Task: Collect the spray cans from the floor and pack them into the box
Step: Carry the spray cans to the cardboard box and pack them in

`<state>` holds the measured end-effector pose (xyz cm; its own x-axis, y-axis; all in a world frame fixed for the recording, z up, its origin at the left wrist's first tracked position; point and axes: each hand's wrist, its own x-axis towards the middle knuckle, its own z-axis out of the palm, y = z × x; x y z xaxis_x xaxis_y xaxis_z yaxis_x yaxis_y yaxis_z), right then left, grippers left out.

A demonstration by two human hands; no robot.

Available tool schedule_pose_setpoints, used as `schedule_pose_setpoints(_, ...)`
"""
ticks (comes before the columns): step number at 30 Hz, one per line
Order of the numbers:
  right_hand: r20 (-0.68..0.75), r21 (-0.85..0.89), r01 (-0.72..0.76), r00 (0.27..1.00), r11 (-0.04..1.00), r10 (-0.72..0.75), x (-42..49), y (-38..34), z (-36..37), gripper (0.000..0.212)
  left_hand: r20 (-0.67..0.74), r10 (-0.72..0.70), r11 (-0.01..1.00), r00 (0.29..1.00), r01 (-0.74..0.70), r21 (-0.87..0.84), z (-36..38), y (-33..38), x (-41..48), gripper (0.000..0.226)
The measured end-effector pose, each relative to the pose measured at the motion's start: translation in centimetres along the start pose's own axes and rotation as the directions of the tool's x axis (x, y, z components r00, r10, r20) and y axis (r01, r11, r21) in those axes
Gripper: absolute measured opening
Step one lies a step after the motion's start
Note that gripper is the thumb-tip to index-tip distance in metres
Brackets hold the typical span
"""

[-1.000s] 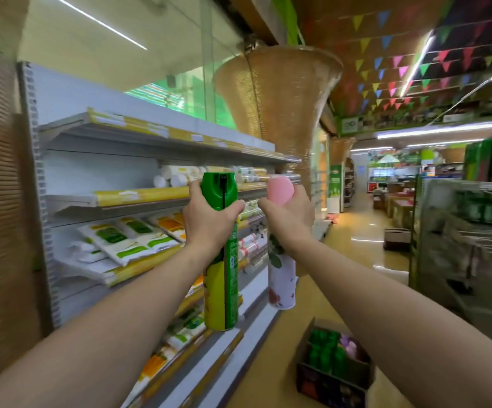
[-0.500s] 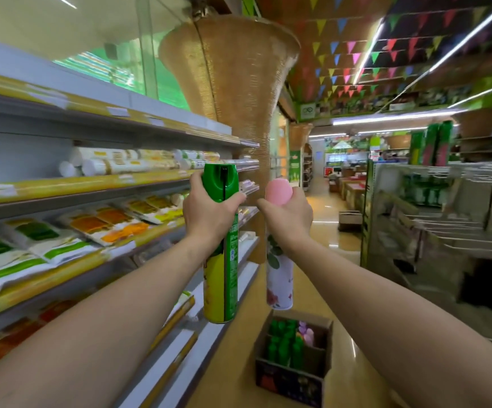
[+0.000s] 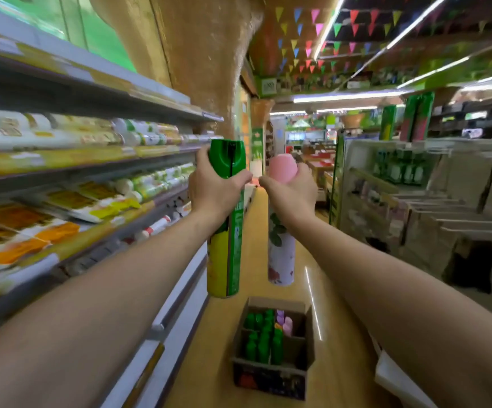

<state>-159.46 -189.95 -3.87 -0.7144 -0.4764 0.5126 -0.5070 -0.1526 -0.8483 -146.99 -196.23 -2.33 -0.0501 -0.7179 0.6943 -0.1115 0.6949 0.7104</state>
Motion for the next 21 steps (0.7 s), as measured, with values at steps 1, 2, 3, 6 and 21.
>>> schedule_pose_setpoints(1,-0.008,-0.001,-0.013,1.0,1.0,0.013,0.9,0.9,0.7,0.05,0.012,-0.001,1.0,1.0,0.001,0.005,0.9,-1.0,0.7,0.058)
schedule_pose_setpoints(2,-0.019,0.002,-0.025,0.999,1.0,0.025,1.8,1.7,1.3,0.05,0.023,0.0,1.0,1.0,-0.001,0.01,1.8,-1.9,1.5,0.058)
schedule_pose_setpoints(3,-0.031,0.005,-0.039,0.999,0.999,0.039,2.7,2.7,1.9,0.049,0.034,0.0,1.0,0.999,0.0,0.01,2.7,-2.9,2.1,0.058)
schedule_pose_setpoints(6,-0.043,-0.002,-0.067,0.997,0.998,0.067,5.5,5.5,3.5,0.047,0.06,-0.005,1.0,0.998,0.005,-0.002,5.6,-5.8,4.0,0.056)
schedule_pose_setpoints(21,0.078,-0.045,-0.058,0.995,0.997,0.062,25.8,20.3,7.6,0.053,0.049,-0.097,0.995,0.994,0.097,0.01,25.3,-16.6,13.2,0.063)
